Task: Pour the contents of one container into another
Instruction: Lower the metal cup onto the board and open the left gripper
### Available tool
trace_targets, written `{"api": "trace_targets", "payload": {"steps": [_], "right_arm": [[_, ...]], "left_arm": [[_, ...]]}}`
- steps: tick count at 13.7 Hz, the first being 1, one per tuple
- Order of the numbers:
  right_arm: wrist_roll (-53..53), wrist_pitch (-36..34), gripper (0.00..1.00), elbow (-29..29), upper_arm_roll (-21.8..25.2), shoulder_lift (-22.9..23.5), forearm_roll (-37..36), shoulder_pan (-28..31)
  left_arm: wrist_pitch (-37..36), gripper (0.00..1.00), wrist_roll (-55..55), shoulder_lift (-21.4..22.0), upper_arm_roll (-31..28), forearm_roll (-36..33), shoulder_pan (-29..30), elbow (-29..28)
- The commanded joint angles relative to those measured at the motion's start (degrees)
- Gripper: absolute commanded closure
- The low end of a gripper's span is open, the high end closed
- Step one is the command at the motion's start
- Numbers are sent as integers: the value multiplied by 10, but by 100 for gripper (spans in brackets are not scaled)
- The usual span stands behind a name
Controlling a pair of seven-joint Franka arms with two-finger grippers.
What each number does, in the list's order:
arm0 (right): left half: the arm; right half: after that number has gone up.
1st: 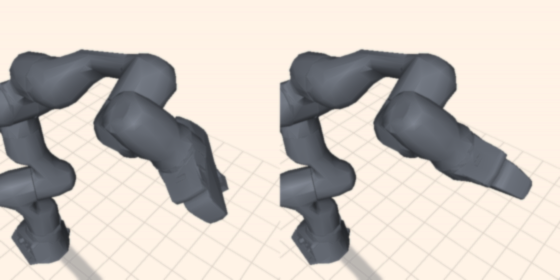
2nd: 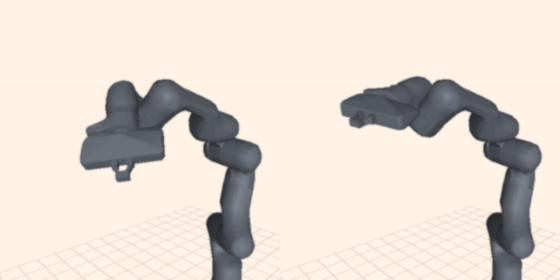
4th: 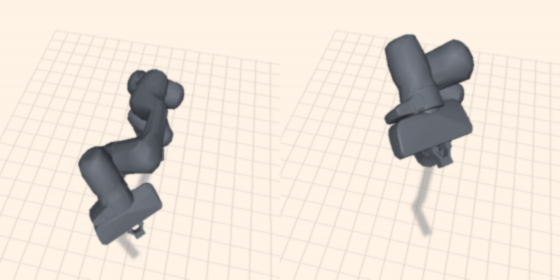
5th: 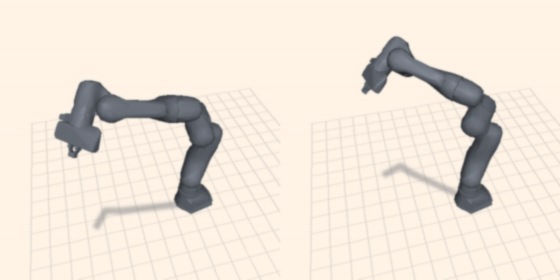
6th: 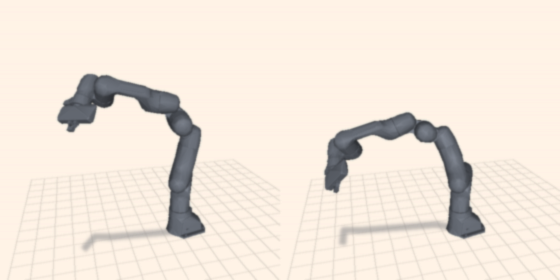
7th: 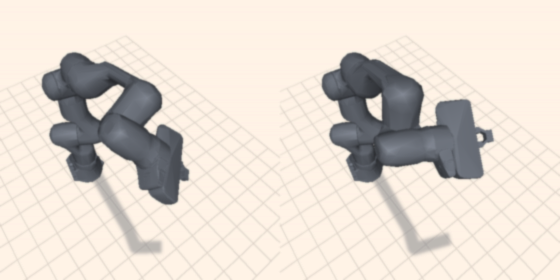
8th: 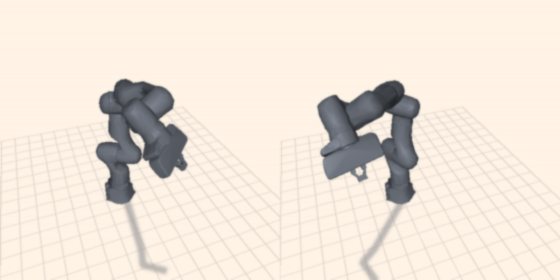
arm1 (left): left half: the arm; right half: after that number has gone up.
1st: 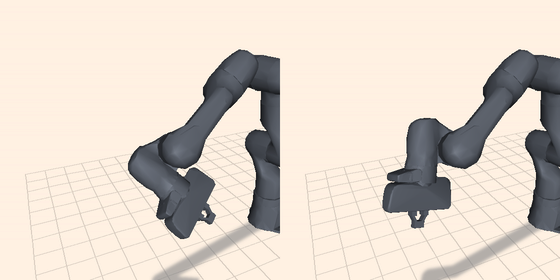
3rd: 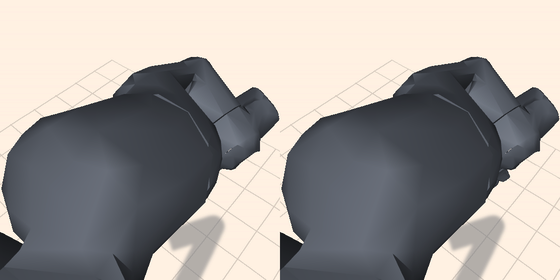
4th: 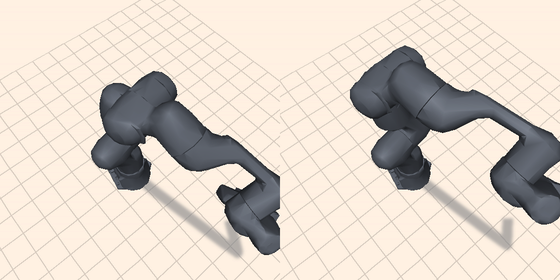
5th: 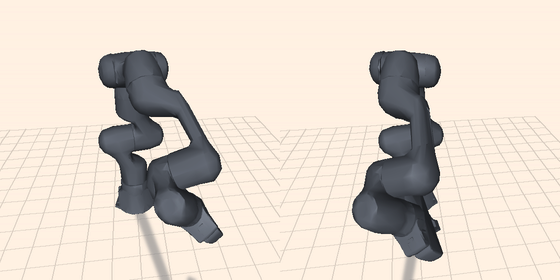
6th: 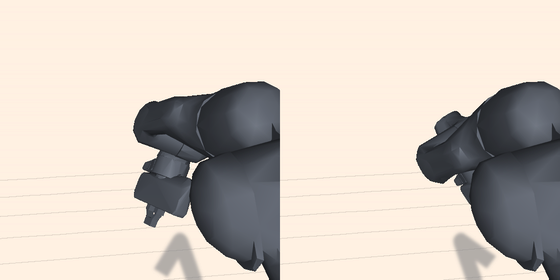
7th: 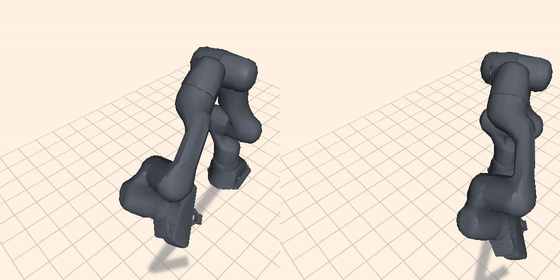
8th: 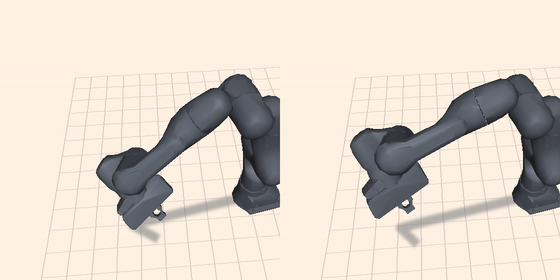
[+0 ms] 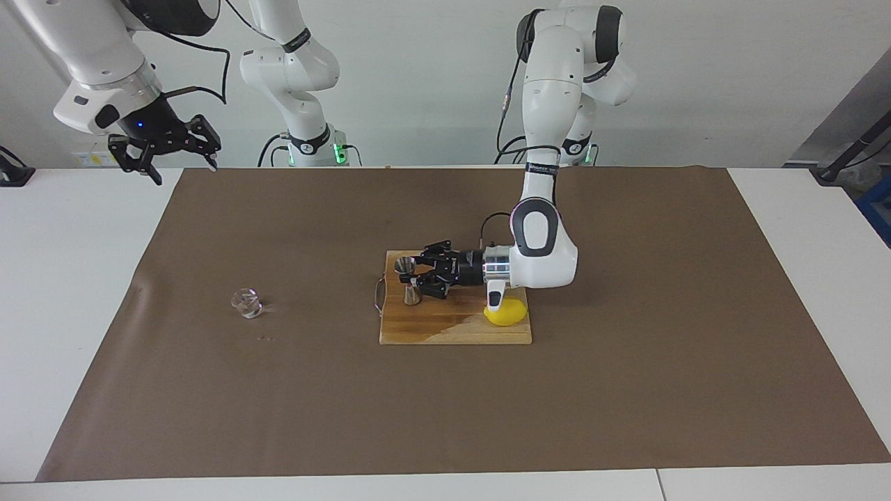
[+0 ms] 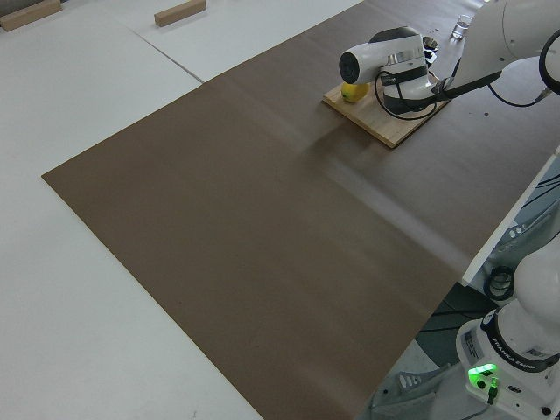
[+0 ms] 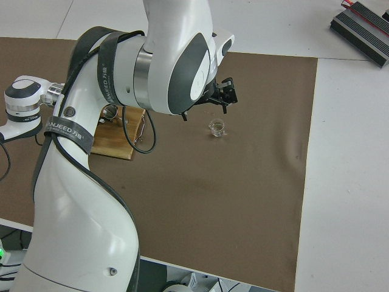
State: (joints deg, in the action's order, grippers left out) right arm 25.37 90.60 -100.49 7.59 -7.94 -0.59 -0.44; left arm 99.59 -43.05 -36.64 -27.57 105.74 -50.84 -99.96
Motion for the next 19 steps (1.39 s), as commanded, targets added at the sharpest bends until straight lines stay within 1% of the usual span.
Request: {"api": "trace_targets", "payload": {"steps": [1,2,4,5,7,8,9,11,12,15,16,17,19], "right_arm": [[9,8,0,-16,1,-16,5,3],[9,8,0,-16,1,-16,5,3],[10,8,0,-15,1,-15,6,3],[9,8,0,-13,1,-15,7,4],[9,9,0,-11,1,-13,12,4],[9,10,0,-11,1,-13,21,4],[13,11,0,-11,1,-13,27,4],[32,31,0,-17,1,-14,45,4],[60,42,0,-26,2,-13,55,5],[209,104,0,-67,34,-9,96,8],[261,124,0,-79,38,-4,100,8],[309,135,0,-81,49,9,120,10],[414,140,0,-80,85,47,209,11]], "left_arm": [[19,43,-1,6,-11,11,-14,-18],[19,40,-1,6,-10,10,-14,-18],[20,28,-4,6,-11,10,-13,-17],[20,20,-6,6,-11,8,-11,-16],[20,12,-8,5,-11,6,-7,-16],[20,3,-11,6,-11,5,-5,-15],[19,0,-12,6,-11,3,-3,-14],[14,0,-30,8,-12,-15,11,-4],[8,0,-40,10,-12,-32,21,5],[-34,0,-45,19,-12,-99,77,45],[-50,0,-43,22,-11,-133,97,58],[-64,0,-40,30,-11,-173,115,72],[-89,0,-33,47,-11,-261,155,103]]}}
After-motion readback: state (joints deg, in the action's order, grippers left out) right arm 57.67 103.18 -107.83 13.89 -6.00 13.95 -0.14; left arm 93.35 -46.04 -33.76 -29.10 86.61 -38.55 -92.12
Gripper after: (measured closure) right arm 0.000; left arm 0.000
